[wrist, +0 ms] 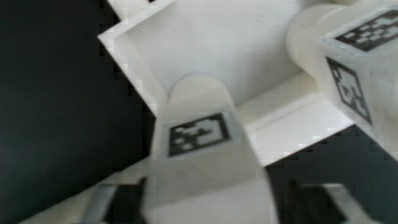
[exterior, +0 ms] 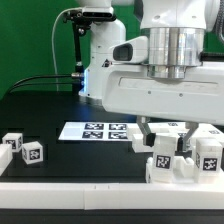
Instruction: Assemble chair
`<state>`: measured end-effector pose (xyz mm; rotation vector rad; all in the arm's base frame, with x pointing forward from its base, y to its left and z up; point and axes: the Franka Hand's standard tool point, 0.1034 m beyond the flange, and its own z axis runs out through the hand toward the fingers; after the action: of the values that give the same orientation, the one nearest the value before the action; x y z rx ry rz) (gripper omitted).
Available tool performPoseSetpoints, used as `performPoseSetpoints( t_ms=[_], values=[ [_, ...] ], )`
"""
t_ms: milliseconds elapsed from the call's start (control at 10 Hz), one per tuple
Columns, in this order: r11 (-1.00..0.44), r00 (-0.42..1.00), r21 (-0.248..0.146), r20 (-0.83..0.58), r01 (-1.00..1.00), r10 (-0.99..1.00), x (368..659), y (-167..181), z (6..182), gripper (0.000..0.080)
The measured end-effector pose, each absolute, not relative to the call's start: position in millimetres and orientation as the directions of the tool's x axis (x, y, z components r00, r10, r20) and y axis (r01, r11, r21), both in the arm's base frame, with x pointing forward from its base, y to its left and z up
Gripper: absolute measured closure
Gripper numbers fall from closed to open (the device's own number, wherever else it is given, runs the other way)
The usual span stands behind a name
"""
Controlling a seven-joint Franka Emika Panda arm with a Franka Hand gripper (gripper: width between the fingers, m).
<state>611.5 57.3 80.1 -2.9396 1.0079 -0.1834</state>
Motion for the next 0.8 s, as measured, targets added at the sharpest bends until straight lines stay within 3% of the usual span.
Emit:
performPoseSetpoints(
  t_ms=[200,400,700,800],
  values=[
    [-0.611,0.606,-0.082,0.079,-0.788,-0.792,610.9,56.6,80.8,0.0515],
    [-0.293,0.292,-0.096,0.028,-0.951,-0.956,608.6,55.9,79.8,0.0515],
    [0.186,-0.177,-0.106,-0.090,-0.977,-0.980,610.0,55.4,80.4,0.0515],
    [0.227,-0.218,-0.103,-0.093,-0.968,-0.971,610.0,55.9,80.1,0.0515]
  ],
)
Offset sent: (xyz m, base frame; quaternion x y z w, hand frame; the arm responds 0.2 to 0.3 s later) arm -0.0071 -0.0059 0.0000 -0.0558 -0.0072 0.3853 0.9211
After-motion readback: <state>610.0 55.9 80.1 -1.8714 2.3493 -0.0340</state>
